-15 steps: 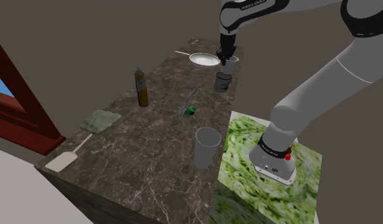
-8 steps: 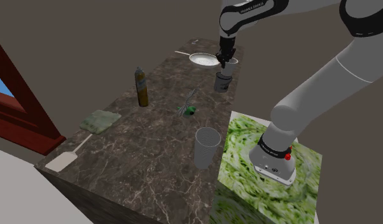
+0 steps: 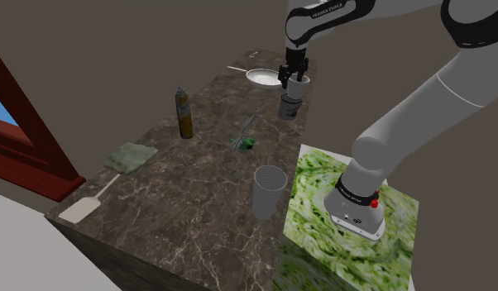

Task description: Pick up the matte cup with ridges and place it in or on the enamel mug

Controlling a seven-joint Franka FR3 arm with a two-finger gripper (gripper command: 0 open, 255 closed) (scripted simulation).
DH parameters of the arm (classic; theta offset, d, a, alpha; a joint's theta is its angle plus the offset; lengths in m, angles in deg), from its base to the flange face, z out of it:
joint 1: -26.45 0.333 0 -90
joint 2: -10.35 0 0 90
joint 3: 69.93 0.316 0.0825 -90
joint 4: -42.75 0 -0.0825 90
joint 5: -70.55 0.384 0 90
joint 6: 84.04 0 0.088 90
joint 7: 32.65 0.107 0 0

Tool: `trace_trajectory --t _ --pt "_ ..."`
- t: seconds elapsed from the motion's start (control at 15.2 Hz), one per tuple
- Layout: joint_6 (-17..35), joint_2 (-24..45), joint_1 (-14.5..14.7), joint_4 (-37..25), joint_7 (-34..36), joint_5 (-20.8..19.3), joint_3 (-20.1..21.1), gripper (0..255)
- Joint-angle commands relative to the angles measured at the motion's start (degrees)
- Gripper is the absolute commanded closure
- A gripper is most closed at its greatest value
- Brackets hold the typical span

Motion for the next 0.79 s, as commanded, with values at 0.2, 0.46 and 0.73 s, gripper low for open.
trace_trajectory --t 0.2,0.46,0.73 --pt "-7.4 -1.7 0.5 -5.7 -0.3 0.8 0.9 0" --pt "-7.4 -1.7 0.5 -5.7 -0.3 0.8 0.9 0" --pt "-7.4 -1.7 0.5 -5.7 -0.3 0.8 0.9 0"
